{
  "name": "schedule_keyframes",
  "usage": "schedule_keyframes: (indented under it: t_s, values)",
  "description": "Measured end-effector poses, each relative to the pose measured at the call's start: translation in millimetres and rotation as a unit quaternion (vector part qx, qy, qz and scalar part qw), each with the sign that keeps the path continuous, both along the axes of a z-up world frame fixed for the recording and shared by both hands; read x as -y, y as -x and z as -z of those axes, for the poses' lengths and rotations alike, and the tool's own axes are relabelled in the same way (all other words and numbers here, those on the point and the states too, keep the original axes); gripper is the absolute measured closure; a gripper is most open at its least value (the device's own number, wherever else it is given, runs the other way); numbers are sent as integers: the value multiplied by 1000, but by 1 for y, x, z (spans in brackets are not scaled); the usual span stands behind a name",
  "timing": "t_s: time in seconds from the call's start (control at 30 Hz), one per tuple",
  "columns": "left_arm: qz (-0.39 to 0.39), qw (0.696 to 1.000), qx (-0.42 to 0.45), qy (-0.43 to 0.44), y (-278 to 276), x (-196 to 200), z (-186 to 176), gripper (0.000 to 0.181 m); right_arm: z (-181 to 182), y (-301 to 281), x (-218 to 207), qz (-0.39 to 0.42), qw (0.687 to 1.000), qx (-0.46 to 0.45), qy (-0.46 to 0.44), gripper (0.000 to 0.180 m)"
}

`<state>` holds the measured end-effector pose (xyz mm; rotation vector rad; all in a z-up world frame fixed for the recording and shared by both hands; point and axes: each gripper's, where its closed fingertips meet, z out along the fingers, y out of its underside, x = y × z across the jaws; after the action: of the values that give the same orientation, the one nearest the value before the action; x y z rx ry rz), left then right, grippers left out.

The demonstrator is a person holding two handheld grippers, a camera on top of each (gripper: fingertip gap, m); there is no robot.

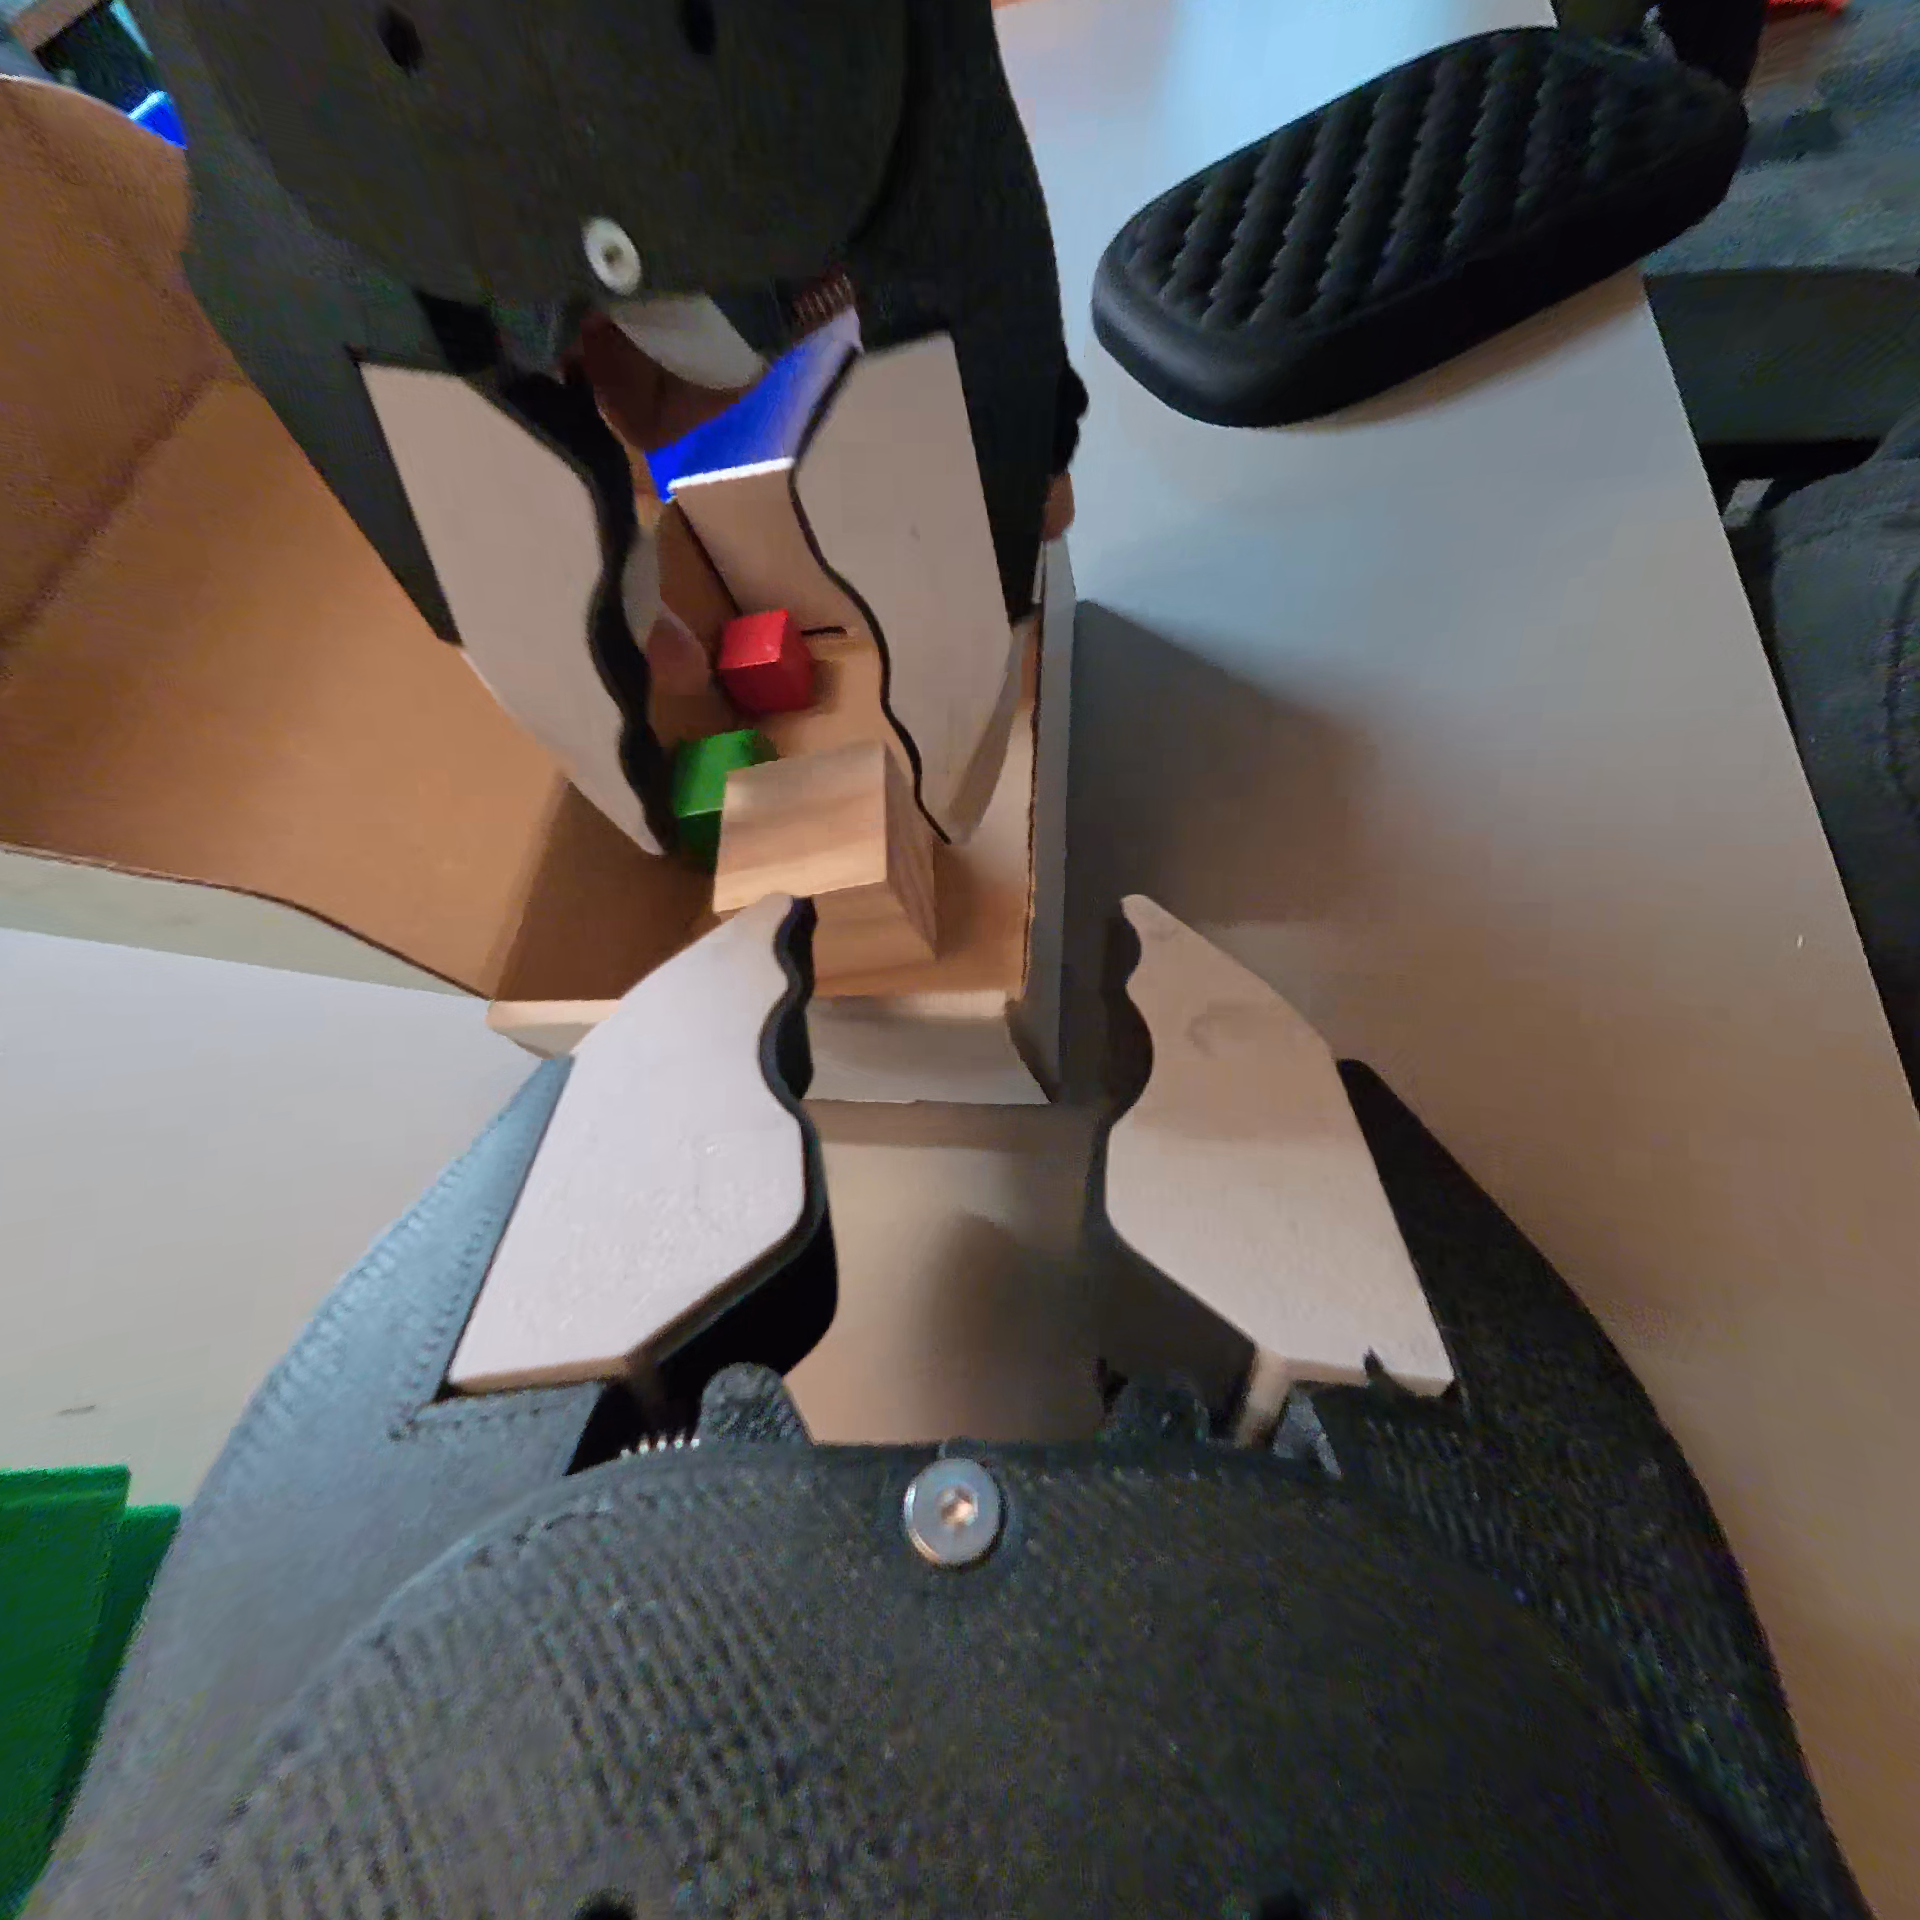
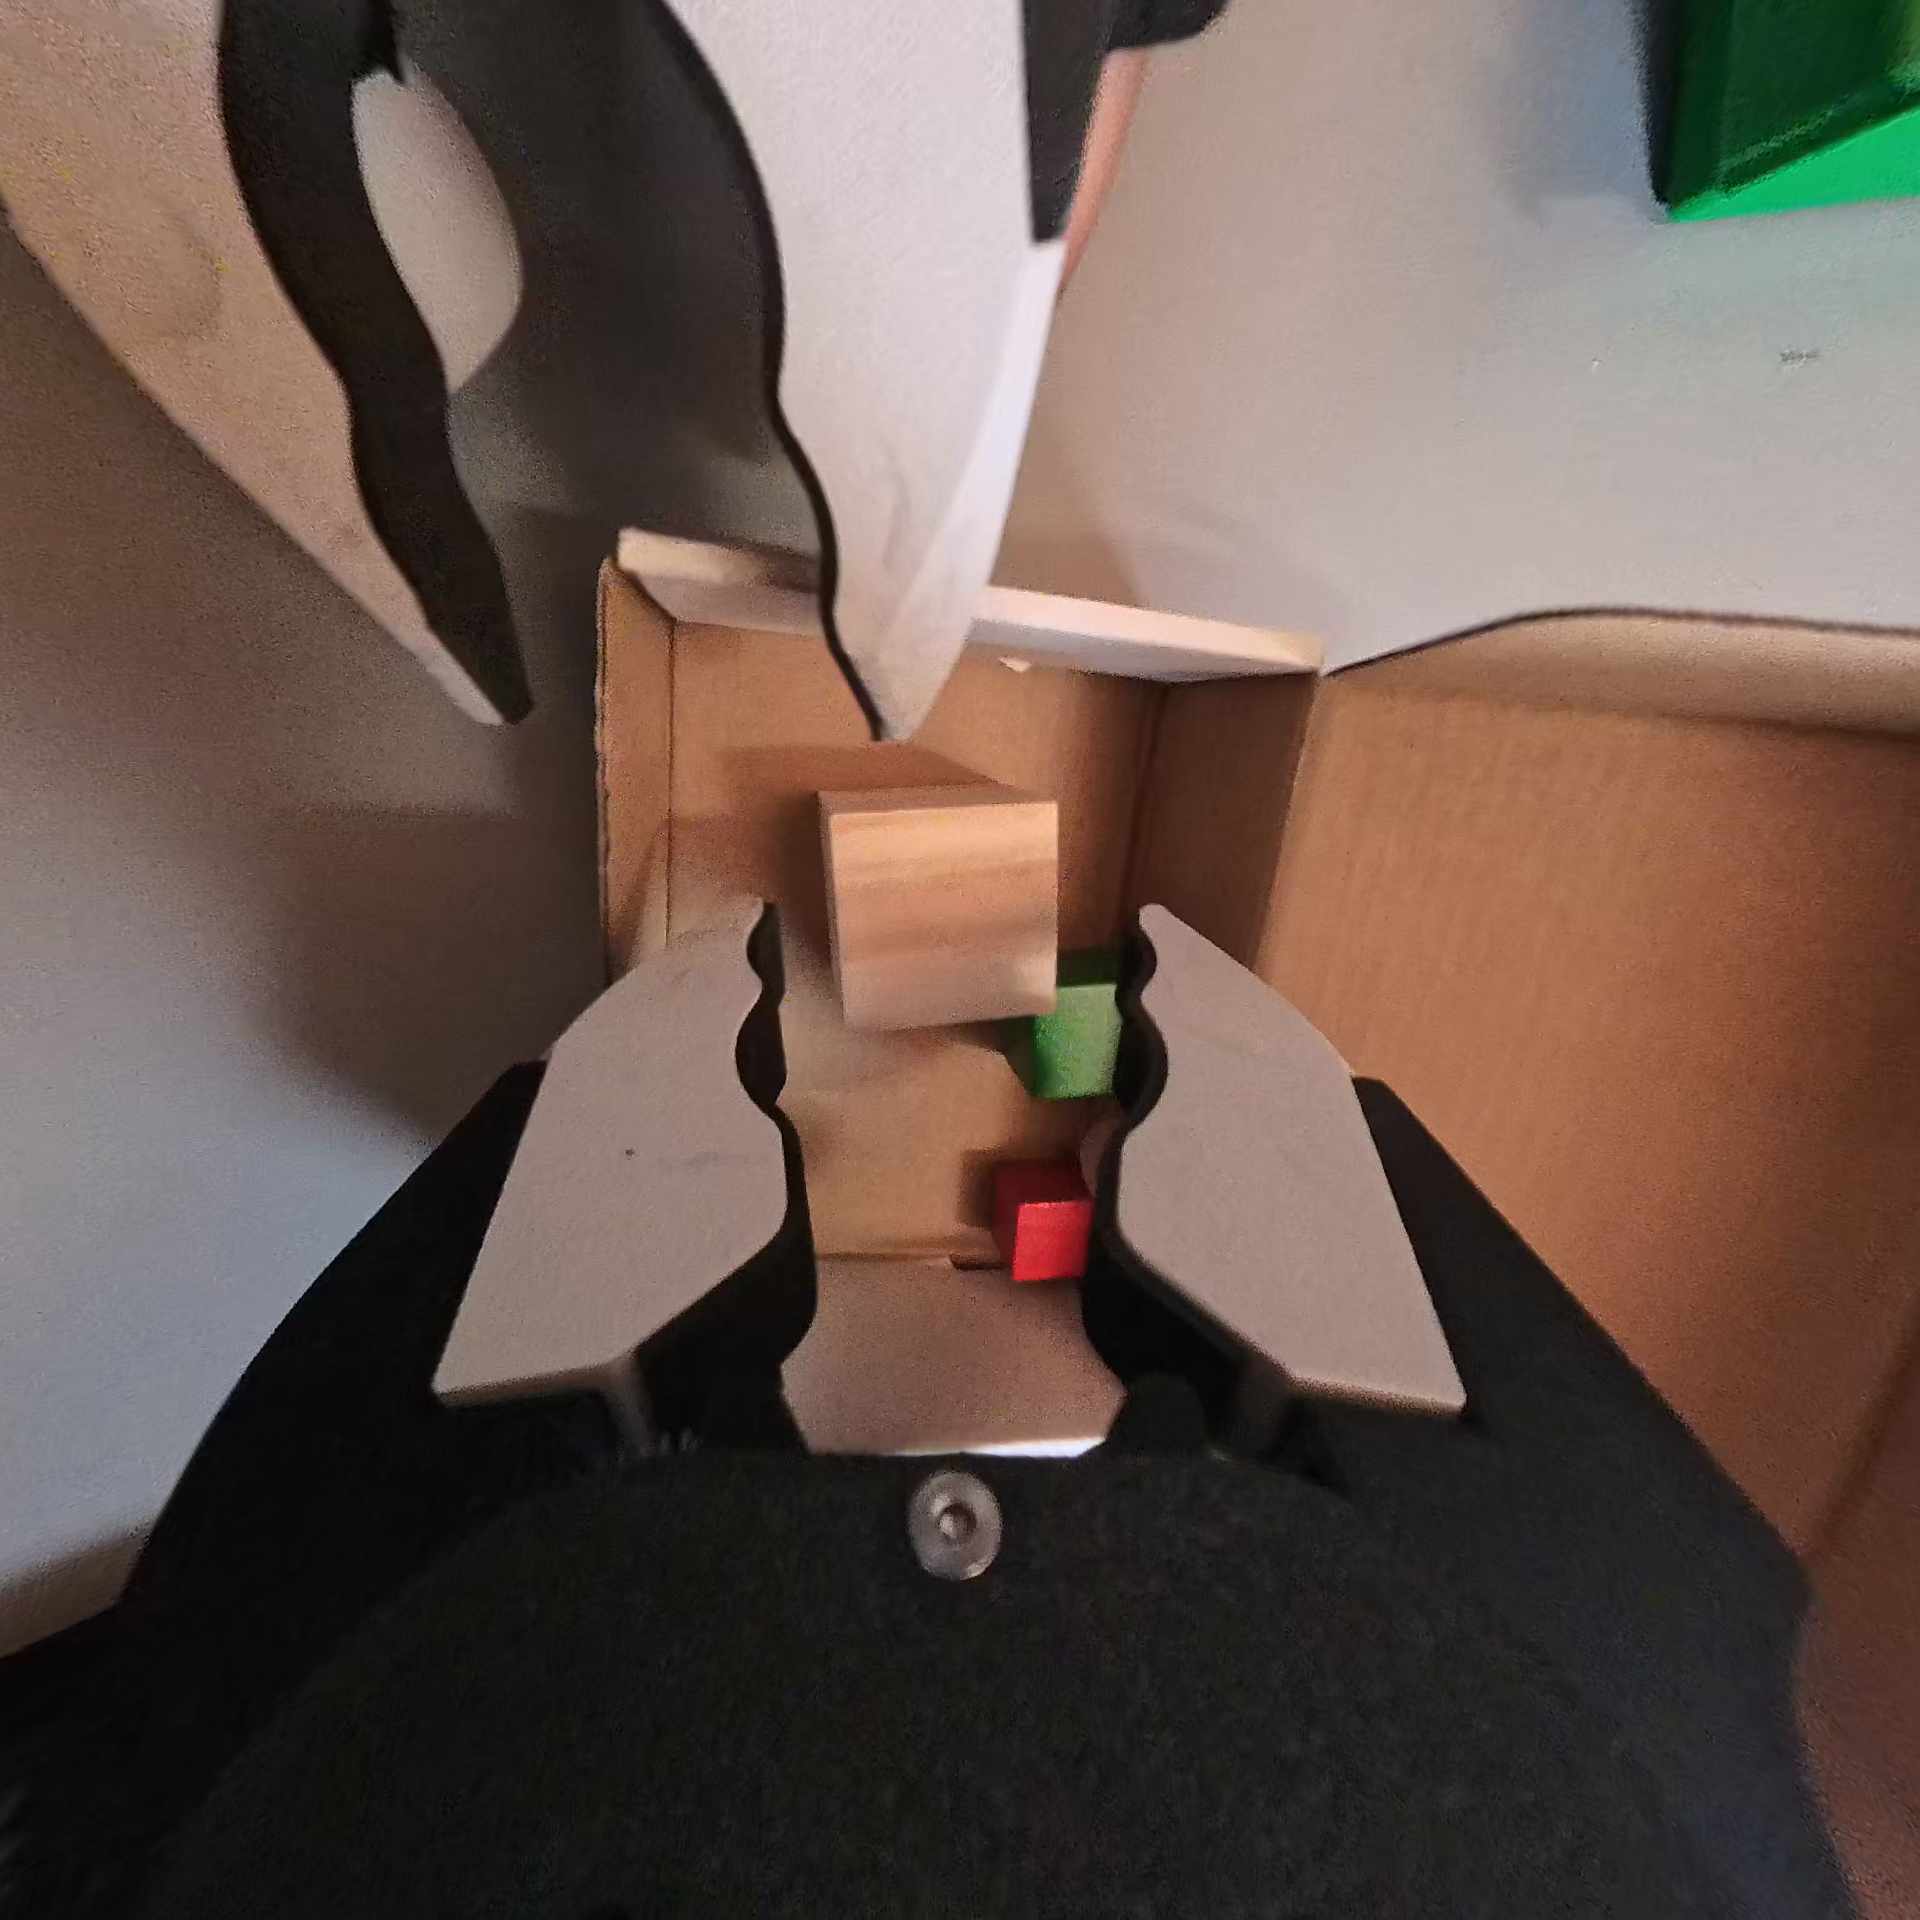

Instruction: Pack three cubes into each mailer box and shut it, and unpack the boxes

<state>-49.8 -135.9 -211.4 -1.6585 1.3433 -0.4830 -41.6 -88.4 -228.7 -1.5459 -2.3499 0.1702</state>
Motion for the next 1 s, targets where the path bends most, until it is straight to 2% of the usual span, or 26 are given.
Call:
schedule_keyframes:
  t_s: [0.07, 0.13, 0.23, 0.5, 0.63, 0.73, 0.87, 1.0]
  values:
    - [-15, 1000, 9, 2, 3, -4, -3, 121, 9, 1, 2, -7, 1000, 23, 6, 123]
    - [-33, 999, 21, 2, 6, -9, -7, 117, 12, 3, 1, -14, 1000, 24, -2, 136]
    - [-58, 997, 49, 15, 11, -13, -14, 112, -1, 6, 5, -13, 1000, -9, 13, 136]
    - [-107, 990, 88, 35, 18, -22, -25, 107, -92, -30, -18, 34, 995, -95, -8, 136]
    - [-111, 989, 94, 34, 17, -23, -27, 107, -142, -70, -63, 84, 988, -110, -66, 136]
    - [-106, 990, 92, 32, 14, -22, -26, 107, -158, -104, -112, 138, 982, -94, -91, 136]
    - [-109, 990, 89, 21, 13, -23, -26, 107, -144, -134, -184, 185, 974, -74, -107, 136]
    - [-113, 989, 92, 23, 13, -24, -24, 108, -98, -153, -241, 221, 971, -27, -82, 136]
